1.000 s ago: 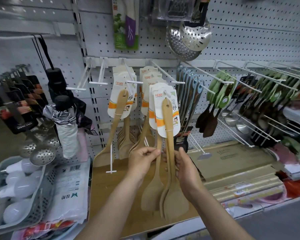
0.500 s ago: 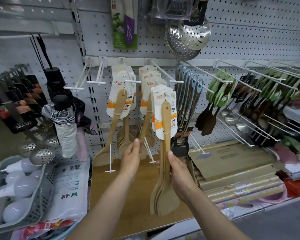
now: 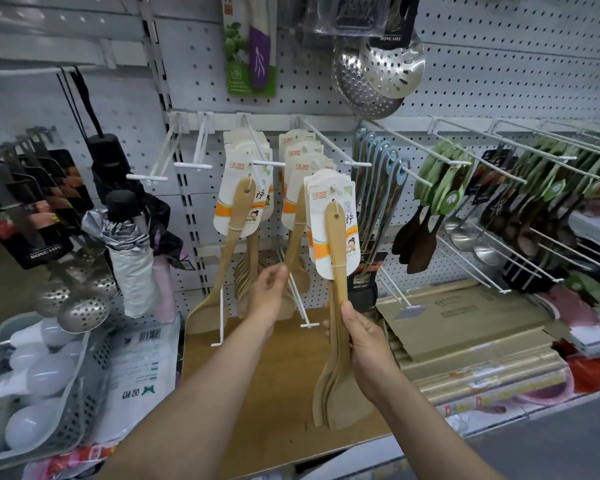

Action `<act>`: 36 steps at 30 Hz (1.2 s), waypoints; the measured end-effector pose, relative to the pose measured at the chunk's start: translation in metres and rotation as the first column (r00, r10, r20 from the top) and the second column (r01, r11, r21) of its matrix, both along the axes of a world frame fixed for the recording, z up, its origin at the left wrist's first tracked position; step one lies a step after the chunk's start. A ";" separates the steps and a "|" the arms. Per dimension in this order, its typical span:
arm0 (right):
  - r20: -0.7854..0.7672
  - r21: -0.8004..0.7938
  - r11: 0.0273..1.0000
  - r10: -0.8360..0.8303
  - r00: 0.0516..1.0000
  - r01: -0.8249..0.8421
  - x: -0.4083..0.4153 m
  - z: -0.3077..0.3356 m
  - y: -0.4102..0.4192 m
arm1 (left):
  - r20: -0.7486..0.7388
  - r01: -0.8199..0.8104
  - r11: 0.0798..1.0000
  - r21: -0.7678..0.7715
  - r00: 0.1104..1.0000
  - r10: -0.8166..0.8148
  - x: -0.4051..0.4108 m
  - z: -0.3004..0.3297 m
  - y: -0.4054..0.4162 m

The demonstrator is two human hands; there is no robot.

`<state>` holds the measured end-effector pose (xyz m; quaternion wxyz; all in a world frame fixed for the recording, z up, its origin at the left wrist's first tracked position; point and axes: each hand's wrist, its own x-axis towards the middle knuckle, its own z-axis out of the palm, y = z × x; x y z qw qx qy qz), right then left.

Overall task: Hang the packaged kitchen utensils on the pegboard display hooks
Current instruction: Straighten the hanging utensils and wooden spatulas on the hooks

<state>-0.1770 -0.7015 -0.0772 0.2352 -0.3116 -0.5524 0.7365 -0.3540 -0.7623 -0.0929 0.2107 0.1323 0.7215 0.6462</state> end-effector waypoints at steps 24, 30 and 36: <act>0.009 -0.033 0.999 -0.015 1.000 0.015 -0.002 0.004 -0.010 | 0.040 0.027 0.997 0.074 0.999 -0.030 0.013 -0.003 -0.034; -0.015 -0.061 0.996 0.063 0.998 -0.064 0.004 0.010 -0.014 | 0.101 0.126 0.988 0.086 0.986 -0.134 0.024 0.018 -0.052; -0.027 -0.103 0.989 0.103 0.994 -0.105 0.007 0.015 -0.013 | 0.065 0.207 0.977 0.043 0.976 -0.210 0.039 0.022 -0.044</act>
